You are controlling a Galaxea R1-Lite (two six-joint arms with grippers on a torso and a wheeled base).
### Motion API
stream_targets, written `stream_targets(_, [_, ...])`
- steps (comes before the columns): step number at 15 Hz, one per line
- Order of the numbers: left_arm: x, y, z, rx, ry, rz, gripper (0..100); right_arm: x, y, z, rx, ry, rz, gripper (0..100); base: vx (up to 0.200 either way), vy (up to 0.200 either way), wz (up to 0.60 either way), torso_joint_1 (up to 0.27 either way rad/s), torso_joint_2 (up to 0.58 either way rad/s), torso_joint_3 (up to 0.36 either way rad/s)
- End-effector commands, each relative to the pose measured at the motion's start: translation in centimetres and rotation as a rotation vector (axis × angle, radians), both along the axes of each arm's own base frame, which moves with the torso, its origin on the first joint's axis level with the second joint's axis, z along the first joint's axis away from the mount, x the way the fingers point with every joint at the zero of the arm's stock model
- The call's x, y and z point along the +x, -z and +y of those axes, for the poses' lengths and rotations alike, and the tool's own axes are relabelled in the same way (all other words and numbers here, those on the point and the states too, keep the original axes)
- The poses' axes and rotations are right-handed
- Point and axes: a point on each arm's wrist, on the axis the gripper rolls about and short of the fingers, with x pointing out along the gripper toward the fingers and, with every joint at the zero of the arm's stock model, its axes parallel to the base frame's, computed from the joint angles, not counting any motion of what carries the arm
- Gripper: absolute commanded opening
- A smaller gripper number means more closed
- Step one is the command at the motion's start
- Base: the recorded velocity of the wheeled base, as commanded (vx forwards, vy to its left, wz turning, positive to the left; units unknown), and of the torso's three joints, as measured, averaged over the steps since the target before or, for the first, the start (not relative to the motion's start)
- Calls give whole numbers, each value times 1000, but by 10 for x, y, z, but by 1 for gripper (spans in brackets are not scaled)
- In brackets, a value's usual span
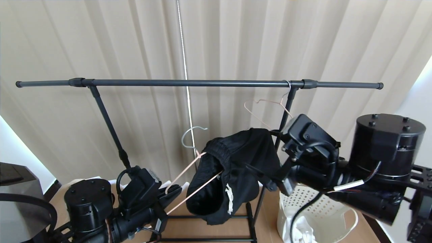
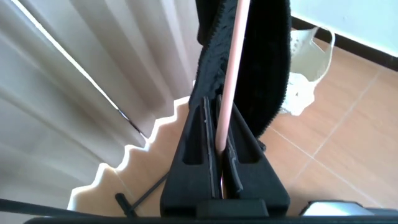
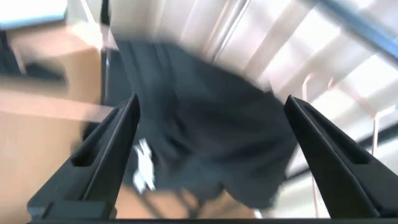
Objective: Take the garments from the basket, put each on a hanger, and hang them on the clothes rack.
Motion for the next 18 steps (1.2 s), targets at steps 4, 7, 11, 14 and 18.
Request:
stream_targets(4, [-20,-1,4,21,99,12,0,25,-75,-82,-154,-253,95,100,0,0,0,0,0,0])
stream_targets(7, [-33,-1,0,55,160,1,0,53,-78,-84,-286,-427,214,100,0,0,0,0,0,0])
stream_targets(11, [-39,-1,-8,57,205,0,0,74,-52,-66,-200,-604,338,100,0,0,0,0,0,0])
stream_targets(14, [-40,0,-10,58,217,1,0,69,-42,-54,-191,-667,375,100,0,0,0,0,0,0])
stream_targets(18, [-42,0,-13,60,233,0,0,58,-34,-32,-224,-730,405,100,0,0,0,0,0,0])
